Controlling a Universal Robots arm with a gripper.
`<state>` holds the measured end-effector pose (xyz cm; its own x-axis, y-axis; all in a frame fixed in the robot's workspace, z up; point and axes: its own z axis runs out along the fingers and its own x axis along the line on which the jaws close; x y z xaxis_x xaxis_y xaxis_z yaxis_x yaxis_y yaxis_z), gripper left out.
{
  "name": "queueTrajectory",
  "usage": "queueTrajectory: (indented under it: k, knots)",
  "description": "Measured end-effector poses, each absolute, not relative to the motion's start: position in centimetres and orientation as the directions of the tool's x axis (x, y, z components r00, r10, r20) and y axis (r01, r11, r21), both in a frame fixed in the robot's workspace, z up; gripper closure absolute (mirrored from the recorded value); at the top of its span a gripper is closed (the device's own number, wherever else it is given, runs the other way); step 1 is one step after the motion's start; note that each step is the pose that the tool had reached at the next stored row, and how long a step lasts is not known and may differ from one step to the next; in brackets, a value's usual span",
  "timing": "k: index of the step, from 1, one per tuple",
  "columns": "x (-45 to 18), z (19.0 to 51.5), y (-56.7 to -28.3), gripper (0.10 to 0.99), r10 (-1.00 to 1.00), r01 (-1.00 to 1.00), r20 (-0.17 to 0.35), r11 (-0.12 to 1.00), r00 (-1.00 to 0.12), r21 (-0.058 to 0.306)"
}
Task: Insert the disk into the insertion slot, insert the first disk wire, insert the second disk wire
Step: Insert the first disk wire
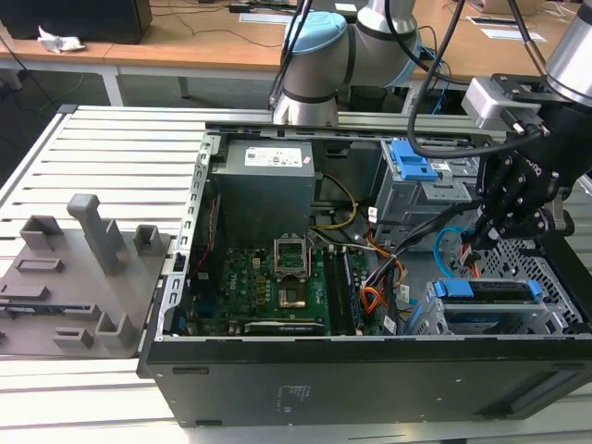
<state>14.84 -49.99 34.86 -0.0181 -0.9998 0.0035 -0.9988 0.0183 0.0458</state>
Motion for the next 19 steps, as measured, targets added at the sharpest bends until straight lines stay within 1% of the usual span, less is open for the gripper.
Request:
queueTrajectory:
  k: [11,19]
  knots:
    - [16.1,34.8,-50.2,0.906,-1.0,-0.999,0.004,0.018,-0.018,0.051]
    - [16.1,34.8,-53.3,0.906,-1.0,-0.999,0.004,0.018,-0.018,0.051]
